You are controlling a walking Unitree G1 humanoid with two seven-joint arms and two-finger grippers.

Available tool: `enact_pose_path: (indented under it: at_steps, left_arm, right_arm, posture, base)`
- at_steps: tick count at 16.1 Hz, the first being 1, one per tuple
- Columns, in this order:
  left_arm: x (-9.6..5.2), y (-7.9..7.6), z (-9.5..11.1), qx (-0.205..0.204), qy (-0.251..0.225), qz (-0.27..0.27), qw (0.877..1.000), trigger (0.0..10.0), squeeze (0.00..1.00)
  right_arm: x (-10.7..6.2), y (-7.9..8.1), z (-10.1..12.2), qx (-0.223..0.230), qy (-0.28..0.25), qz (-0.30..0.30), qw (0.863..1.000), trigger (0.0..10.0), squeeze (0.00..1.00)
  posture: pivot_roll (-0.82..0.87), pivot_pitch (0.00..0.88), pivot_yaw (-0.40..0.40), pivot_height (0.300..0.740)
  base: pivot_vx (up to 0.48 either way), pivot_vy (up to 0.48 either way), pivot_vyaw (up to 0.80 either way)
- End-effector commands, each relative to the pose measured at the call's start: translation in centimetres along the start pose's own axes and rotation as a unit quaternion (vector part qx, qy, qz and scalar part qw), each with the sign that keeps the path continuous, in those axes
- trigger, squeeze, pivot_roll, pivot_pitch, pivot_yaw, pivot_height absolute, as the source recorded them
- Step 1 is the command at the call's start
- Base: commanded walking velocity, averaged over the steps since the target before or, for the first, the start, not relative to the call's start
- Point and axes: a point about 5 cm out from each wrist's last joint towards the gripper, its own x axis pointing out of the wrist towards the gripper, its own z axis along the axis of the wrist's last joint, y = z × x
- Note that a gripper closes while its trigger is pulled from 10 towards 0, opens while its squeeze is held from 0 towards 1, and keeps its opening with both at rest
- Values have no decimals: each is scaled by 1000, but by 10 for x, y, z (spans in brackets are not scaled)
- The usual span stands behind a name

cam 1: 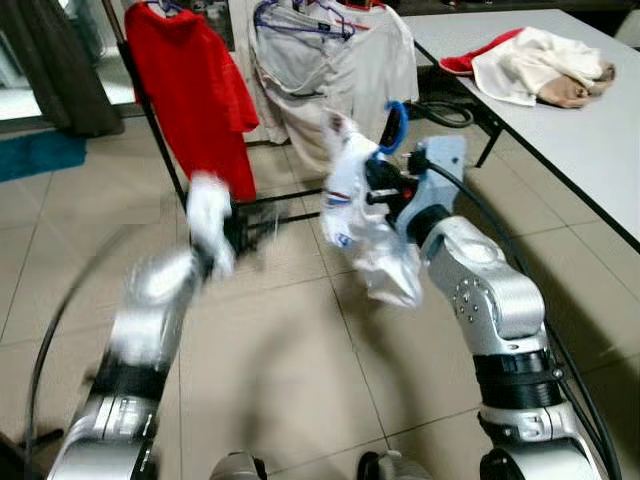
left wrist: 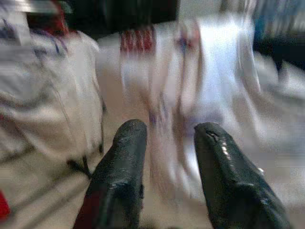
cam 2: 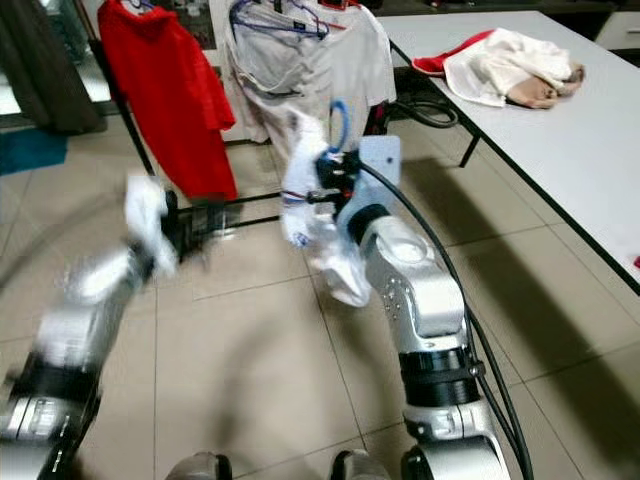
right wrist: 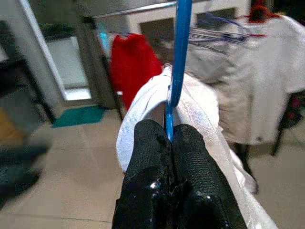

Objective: Hang hanger

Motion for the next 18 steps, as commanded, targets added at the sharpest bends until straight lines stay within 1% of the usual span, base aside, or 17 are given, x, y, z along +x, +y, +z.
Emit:
enact_pose_path:
  at_steps: [1, 2, 3, 4, 5, 6, 8, 9, 10, 16, 18]
  left_arm:
    - [3, 2, -4, -33, -1, 8, 999, 10000, 1000]
    - [10, 0, 0, -56, -14, -2, 998, 10000, 55]
    - [18, -4, 3, -90, -24, -26, 995, 10000, 0]
    - [25, -8, 4, -108, -25, -48, 993, 10000, 0]
    - [30, -11, 3, -116, -19, -65, 991, 10000, 0]
    - [37, -14, -1, -107, -1, -72, 992, 10000, 0]
    - [40, -14, -3, -100, 4, -67, 993, 10000, 0]
    - [41, -14, -3, -100, 1, -66, 993, 9686, 0]
    - [42, -14, -2, -102, -2, -66, 993, 0, 0]
    - [46, -13, -1, -102, -17, -78, 992, 0, 0]
    - [46, -16, -2, -108, -23, -94, 989, 0, 0]
  right_arm:
    - [-1, 6, 8, -3, -12, 22, 1000, 10000, 0]
    - [-1, 8, 9, -2, -12, 27, 1000, 10000, 0]
    - [-2, 10, 8, -2, -11, 34, 999, 10000, 0]
    - [-2, 13, 8, -2, -11, 42, 999, 10000, 0]
    - [-3, 15, 8, -1, -10, 49, 999, 10000, 0]
    - [-4, 20, 8, 2, -10, 61, 998, 10000, 0]
    - [-5, 23, 9, 7, -12, 67, 998, 10000, 0]
    - [-6, 24, 9, 8, -13, 69, 998, 10000, 0]
    - [-6, 24, 9, 10, -13, 69, 997, 10000, 0]
    - [-7, 27, 9, 16, -12, 73, 997, 10000, 0]
    - [-7, 26, 8, 18, -10, 71, 997, 10000, 0]
  posture:
    - [-52, 23, 10, 740]
    - [-54, 22, 13, 740]
    - [-55, 21, 18, 740]
    - [-58, 21, 24, 740]
    - [-60, 21, 29, 740]
    - [-66, 21, 37, 740]
    - [-70, 22, 43, 740]
    - [-70, 22, 43, 740]
    - [-70, 22, 43, 740]
    - [-69, 26, 50, 740]
    - [-69, 27, 51, 740]
  base:
    - [0, 0, 0]
    - [0, 0, 0]
    - [0, 0, 0]
    - [0, 0, 0]
    - [0, 0, 0]
    - [0, 0, 0]
    - [0, 0, 0]
    - [0, 0, 0]
    - [0, 0, 0]
    - [0, 0, 0]
    - [0, 0, 0]
